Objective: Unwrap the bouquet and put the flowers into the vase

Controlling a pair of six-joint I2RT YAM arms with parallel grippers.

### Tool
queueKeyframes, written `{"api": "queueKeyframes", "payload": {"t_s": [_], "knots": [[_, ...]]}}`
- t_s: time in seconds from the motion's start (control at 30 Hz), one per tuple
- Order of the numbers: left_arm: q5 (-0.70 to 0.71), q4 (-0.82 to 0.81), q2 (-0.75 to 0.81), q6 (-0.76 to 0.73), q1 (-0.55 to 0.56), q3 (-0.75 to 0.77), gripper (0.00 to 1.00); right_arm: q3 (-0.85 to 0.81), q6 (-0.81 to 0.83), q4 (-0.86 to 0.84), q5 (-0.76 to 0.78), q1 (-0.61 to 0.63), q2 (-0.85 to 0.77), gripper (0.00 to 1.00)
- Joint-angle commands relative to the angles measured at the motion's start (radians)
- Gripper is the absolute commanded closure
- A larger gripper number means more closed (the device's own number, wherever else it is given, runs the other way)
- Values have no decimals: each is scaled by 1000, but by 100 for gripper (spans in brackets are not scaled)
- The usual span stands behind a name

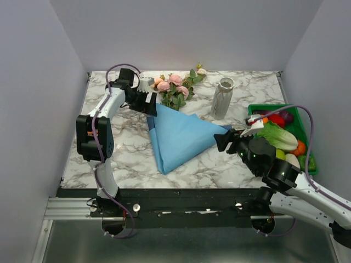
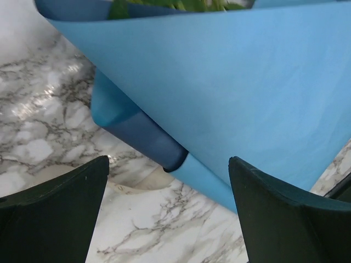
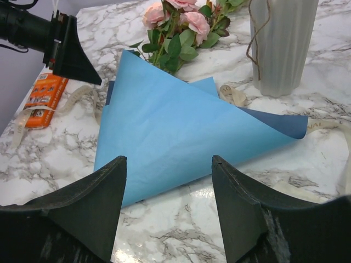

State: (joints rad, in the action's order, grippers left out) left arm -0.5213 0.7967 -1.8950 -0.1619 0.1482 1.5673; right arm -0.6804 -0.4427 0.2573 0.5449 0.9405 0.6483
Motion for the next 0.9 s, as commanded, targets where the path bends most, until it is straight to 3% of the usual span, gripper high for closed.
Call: {"api": "queueKeyframes", "payload": {"t_s": [0.0, 0.23, 0.67, 0.7, 0.87], "knots": [[-152, -114, -114, 59, -71, 106, 1, -27, 10, -4, -20, -5, 8, 29], [-291, -105, -302, 120, -90, 292, 1, -22, 9, -13, -25, -3, 25, 29], [-447, -217, -385, 242, -90, 287, 1, -30, 13, -41, -39, -3, 59, 33], [-483, -231, -385, 252, -88, 281, 13, -31, 15, -41, -37, -3, 59, 33], [-528, -237, -348, 226, -81, 235, 40, -42, 16, -41, -36, -3, 62, 33]]}}
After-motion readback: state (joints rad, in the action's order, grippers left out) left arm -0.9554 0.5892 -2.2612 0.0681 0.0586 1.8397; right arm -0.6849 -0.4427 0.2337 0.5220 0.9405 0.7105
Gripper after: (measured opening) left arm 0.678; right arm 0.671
